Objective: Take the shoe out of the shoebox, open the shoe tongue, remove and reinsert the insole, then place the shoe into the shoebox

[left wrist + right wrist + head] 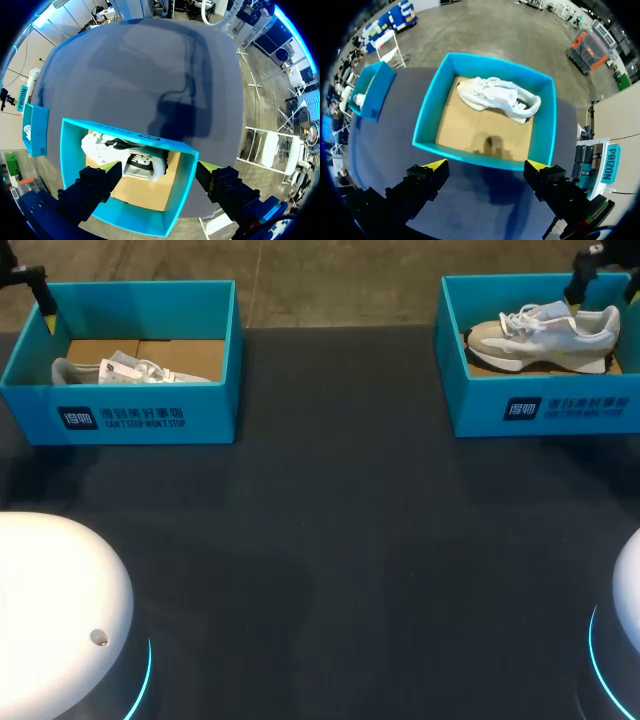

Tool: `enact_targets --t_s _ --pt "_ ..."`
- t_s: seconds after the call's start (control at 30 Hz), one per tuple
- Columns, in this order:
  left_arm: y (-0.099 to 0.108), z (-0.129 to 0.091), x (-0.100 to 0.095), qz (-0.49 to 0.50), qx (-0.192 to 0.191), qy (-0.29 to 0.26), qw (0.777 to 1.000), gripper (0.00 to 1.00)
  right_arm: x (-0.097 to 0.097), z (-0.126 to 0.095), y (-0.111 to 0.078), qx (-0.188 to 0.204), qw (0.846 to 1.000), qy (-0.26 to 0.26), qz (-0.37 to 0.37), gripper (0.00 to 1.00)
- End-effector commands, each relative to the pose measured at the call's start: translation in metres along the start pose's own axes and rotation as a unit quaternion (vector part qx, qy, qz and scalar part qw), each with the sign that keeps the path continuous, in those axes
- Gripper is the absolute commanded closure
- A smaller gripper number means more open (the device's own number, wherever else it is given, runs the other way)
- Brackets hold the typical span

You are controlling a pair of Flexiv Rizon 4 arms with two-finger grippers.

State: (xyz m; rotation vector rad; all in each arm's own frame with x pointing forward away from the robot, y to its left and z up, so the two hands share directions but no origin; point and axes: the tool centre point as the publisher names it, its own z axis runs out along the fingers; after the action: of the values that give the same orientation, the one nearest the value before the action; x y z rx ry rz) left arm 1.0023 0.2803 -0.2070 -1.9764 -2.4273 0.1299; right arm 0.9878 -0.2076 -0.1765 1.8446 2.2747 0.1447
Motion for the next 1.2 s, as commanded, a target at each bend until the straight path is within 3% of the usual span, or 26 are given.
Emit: enact_targets --t_s 0.03,0.1,0.63,1.03,1.2 --pt "-0.001 0.0 0.0 0.0 -0.001 0.001 1.0 0.0 -0.005 0.013 0.017 0.004 1.0 -0.021 -0.002 0.0" --pt "-0.001 0.0 0.0 0.0 -0.001 0.001 1.0 0.0 -0.011 0.024 0.024 0.016 1.0 -0.021 0.003 0.0" --pt "-0.001 0.0 0.0 0.0 -0.001 0.001 1.0 0.0 -0.011 0.024 0.024 0.016 1.0 -0.021 0.003 0.0" --pt "-0.001 0.0 0.0 0.0 -0.001 0.001 1.0 0.0 -0.049 0.096 0.083 0.005 0.998 -0.068 -0.005 0.0" --pt "-0.001 0.0 0.0 0.0 -0.001 0.001 1.0 0.0 -0.068 0.11 0.095 0.009 0.997 -0.076 -0.005 0.0"
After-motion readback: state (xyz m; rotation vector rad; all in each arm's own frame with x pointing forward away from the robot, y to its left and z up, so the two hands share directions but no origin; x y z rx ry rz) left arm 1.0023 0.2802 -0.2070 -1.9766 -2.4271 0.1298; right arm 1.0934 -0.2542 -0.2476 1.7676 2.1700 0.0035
